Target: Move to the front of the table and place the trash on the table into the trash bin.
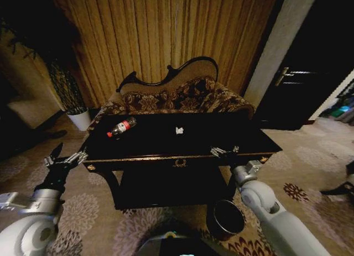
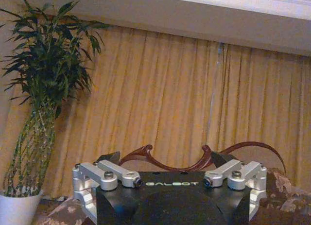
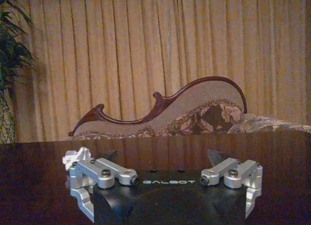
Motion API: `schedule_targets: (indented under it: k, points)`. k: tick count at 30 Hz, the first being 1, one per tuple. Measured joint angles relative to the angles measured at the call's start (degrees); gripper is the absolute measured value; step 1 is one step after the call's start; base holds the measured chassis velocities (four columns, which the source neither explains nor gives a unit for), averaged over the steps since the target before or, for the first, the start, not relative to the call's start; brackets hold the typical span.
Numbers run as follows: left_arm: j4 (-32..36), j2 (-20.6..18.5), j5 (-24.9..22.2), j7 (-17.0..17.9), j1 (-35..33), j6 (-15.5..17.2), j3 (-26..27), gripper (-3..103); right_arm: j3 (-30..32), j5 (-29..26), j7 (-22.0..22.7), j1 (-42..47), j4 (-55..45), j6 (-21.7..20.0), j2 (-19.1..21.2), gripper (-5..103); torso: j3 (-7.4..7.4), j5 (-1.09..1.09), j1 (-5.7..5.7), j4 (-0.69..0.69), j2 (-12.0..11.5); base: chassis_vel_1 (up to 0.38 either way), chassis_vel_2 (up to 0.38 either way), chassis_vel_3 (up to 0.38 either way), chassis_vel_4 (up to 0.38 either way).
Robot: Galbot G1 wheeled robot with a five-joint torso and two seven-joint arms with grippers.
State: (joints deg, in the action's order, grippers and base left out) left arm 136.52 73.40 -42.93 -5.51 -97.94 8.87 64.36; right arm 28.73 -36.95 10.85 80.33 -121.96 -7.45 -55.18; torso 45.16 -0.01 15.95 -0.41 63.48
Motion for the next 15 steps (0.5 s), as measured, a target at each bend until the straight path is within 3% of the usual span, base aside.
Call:
schedule_targets:
  k: [15]
  points:
    - [0.49,0.73,0.07,0.0,-0.39,-0.01,0.12,100,-1.11,-0.41,0.93,-0.57,0.58,-0.33,1.42,100,0.01,0.01,0.01,0.0,-0.01,-0.069,0.067,0.072,-0.072]
